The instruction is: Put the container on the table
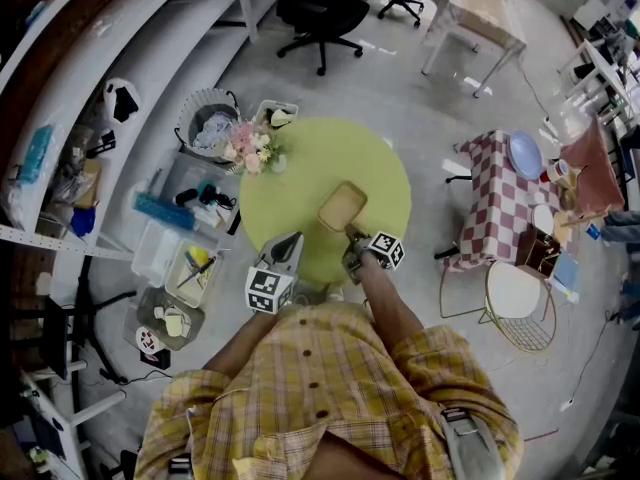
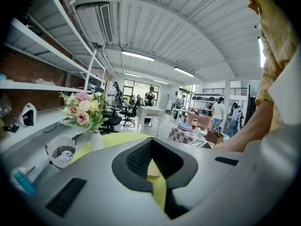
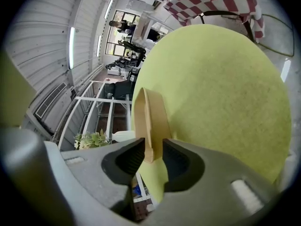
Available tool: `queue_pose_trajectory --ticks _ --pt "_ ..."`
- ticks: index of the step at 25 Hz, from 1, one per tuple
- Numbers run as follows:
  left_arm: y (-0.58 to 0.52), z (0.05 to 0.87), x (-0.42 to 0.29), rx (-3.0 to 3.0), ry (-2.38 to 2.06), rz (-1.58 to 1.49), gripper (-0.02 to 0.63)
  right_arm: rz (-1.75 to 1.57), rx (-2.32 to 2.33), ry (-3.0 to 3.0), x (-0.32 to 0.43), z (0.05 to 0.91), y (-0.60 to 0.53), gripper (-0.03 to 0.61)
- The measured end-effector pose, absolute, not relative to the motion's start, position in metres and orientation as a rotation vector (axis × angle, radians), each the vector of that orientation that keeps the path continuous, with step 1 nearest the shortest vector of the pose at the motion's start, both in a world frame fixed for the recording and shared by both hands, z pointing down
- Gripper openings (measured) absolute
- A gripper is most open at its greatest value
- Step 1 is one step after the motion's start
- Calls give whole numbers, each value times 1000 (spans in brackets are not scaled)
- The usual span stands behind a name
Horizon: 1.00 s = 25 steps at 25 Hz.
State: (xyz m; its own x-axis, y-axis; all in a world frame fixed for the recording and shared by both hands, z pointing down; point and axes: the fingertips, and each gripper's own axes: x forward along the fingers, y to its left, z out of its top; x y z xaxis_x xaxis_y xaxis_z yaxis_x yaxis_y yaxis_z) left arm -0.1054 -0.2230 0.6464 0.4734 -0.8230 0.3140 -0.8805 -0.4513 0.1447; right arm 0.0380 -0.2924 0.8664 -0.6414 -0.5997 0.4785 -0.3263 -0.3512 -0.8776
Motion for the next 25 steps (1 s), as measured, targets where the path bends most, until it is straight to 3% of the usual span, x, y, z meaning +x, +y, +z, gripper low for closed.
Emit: queue_pose_trajectory --ticks 18,25 --pt "-222 653 -95 2451 -1401 264 5 -1989 -1210 1746 58 837 -275 106" --pt "-221 652 -93 2461 -1393 253 5 -1950 -1188 1777 59 823 -272 61"
